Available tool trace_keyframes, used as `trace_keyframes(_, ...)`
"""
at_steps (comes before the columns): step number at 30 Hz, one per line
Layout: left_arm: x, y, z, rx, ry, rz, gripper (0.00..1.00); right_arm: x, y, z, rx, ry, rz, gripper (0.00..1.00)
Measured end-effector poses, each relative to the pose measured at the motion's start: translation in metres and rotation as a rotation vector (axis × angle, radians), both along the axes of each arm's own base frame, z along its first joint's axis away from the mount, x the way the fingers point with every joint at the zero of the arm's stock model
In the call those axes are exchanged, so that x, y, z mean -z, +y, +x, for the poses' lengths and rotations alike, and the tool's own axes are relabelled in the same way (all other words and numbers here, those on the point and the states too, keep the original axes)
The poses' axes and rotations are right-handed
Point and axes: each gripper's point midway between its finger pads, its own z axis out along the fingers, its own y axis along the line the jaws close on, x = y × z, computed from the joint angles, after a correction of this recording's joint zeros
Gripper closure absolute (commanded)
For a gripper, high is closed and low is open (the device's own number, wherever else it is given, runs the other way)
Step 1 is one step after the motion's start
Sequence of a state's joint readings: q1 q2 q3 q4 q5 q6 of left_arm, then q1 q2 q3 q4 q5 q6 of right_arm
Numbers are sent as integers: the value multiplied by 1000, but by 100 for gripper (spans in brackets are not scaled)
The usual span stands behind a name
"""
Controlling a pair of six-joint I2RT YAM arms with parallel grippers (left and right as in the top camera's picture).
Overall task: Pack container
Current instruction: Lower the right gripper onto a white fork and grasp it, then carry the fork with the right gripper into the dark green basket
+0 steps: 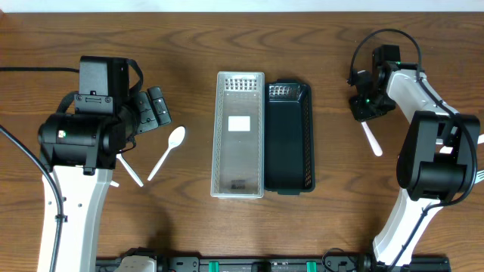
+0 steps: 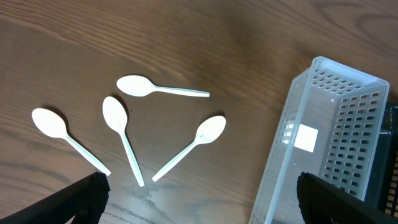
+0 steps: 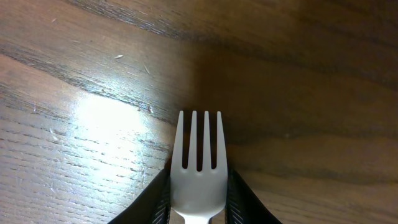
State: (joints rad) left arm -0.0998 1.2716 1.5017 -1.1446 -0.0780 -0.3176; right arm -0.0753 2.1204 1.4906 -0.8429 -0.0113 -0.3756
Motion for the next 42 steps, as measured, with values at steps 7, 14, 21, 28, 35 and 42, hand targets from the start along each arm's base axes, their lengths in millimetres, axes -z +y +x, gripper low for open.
trace_keyframes(7, 0, 0, 0, 0, 0, 0, 2, -10, 14, -1, 20, 23, 5, 99)
trace_keyframes(14, 0, 0, 0, 0, 0, 0, 2, -102, 55, 35, 150, -171, 50, 99)
trace_keyframes(21, 0, 0, 0, 0, -1, 0, 2, -195, 141, 21, 258, -330, 202, 99)
trace_keyframes(28, 0, 0, 0, 0, 0, 0, 2, -157, 197, -12, 347, -209, 156, 99)
trace_keyframes(35, 0, 0, 0, 2, 1, 3, 2, -100, 223, -42, 367, -91, 54, 81)
trace_keyframes(42, 0, 6, -1, -15, 1, 32, 2, -73, 220, -44, 345, -57, 3, 43)
